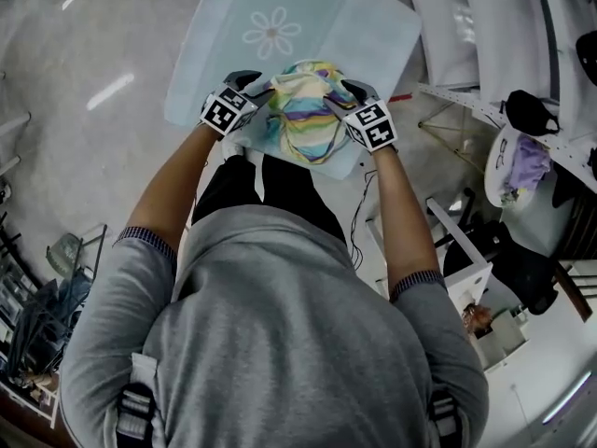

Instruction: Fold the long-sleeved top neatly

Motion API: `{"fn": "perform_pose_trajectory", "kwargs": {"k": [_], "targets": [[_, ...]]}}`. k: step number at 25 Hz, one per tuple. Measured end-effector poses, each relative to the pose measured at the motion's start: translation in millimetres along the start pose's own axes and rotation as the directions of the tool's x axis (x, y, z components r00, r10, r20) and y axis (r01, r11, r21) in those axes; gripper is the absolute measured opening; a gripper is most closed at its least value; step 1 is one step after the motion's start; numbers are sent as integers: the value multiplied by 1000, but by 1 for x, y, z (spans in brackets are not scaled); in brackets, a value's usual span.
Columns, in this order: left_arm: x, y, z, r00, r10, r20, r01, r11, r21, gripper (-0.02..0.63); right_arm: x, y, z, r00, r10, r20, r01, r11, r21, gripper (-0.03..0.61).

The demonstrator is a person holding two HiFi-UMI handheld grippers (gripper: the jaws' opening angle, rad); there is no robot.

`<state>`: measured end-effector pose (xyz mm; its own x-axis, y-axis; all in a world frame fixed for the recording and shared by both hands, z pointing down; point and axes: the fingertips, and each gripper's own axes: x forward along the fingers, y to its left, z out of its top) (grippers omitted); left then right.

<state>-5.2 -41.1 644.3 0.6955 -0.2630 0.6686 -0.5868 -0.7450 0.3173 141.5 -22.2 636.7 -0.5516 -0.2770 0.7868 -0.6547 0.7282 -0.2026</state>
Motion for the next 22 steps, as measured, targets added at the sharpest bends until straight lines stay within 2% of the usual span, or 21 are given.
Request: {"fn": "perform_pose_trajectory", "kwargs": {"k": [4, 6, 8, 10, 12, 13, 18, 22], "targets": [[15, 0, -5, 999, -44, -5, 44, 998, -39, 233, 12, -5, -10, 1000, 20, -23, -20, 1000, 1, 238], [22, -2, -11, 997, -76, -23, 75, 996, -57, 227, 15, -6, -11, 999, 33, -22, -33, 999, -1, 202], [27, -5, -16, 993, -110, -39, 107, 992, -74, 195, 18, -8, -9, 999, 43, -15, -43, 999, -10, 137], [29, -4, -15, 993, -111, -49, 108, 992, -65, 165, 17, -13, -3, 999, 42, 1, -42, 999, -24, 74], [28, -2, -9, 994, -101, -40, 99, 994, -42, 84, 13, -20, 3, 999, 28, 22, -27, 999, -36, 43], [26, 0, -5, 995, -93, -27, 92, 995, -27, 44, 9, -24, 7, 999, 16, 35, -14, 999, -41, 40], [1, 10, 28, 996, -54, 72, 52, 998, 36, 35, -26, -43, 34, 989, -70, 130, 78, 996, -52, 35], [-30, 11, 79, 984, -42, 176, 21, 992, 123, 35, -62, -44, 63, 973, -107, 205, 128, 987, -92, 34]]}}
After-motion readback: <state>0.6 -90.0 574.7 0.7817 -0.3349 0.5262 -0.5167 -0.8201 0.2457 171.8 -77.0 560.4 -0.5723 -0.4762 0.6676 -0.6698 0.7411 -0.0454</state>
